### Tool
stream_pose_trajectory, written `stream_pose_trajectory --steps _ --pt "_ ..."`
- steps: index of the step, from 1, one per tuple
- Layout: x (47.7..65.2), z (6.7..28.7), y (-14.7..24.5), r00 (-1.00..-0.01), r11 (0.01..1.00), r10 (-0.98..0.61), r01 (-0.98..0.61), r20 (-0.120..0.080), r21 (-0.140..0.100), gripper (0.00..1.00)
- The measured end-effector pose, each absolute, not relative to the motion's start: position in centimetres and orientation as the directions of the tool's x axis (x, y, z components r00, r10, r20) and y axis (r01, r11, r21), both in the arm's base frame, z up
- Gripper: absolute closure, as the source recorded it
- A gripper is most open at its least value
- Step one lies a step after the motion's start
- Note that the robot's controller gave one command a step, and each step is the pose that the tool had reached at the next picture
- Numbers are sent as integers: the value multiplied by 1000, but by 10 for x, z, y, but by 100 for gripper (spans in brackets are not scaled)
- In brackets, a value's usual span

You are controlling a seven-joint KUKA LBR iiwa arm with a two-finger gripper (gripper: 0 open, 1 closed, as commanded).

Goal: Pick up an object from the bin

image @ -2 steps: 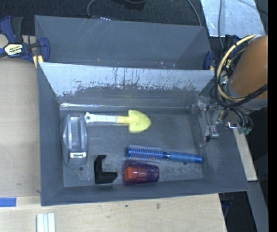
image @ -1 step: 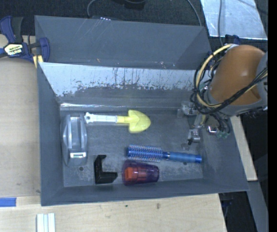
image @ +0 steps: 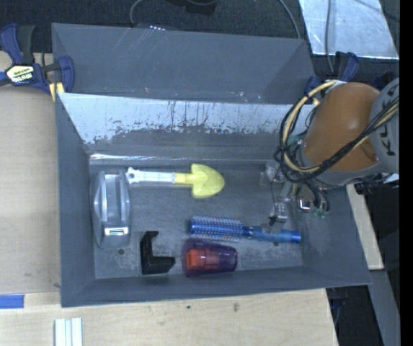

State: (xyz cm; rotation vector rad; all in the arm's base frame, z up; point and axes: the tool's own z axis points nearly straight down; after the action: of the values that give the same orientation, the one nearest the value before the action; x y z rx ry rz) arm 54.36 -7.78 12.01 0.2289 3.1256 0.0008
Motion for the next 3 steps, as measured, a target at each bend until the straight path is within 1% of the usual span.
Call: stream_pose_trajectory --steps 1,2,3 --pt "544 112 -68 -977 977 213 213 -12 0 0" --pt "543 97 -33 -1000 1000 20 20 -12 -4 0" --pt "532 84 -8 -999 999 52 52 -13 1 0"
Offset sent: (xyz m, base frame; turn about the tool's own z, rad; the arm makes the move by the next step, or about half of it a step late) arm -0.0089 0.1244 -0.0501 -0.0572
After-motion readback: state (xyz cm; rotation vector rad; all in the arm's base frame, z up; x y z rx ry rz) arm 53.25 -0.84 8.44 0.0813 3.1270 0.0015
